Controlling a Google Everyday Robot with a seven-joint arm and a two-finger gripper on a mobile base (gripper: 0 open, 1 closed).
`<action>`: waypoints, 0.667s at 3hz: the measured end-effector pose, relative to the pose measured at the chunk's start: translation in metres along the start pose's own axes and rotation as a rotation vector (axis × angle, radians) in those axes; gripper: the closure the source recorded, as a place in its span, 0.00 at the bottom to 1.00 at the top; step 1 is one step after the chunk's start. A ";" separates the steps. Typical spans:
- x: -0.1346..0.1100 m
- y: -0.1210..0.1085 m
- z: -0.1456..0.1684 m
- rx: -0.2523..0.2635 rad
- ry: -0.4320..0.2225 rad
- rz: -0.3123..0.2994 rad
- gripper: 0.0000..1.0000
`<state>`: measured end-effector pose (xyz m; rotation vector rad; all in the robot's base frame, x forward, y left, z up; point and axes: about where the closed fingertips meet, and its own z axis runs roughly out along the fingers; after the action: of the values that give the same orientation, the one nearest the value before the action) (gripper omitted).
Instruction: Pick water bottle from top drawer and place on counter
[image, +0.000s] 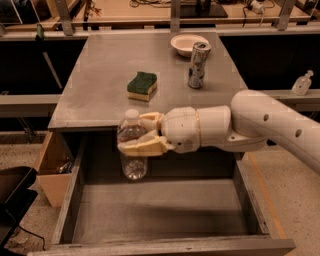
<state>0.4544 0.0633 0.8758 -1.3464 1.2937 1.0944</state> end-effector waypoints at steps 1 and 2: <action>-0.044 -0.032 -0.017 0.032 -0.031 -0.004 1.00; -0.082 -0.084 -0.025 0.075 -0.071 -0.016 1.00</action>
Offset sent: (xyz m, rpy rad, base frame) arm 0.1504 -0.0148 0.1439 0.1368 -0.0597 -0.1212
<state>0.5344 0.0525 0.9646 -1.2496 1.2574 1.0636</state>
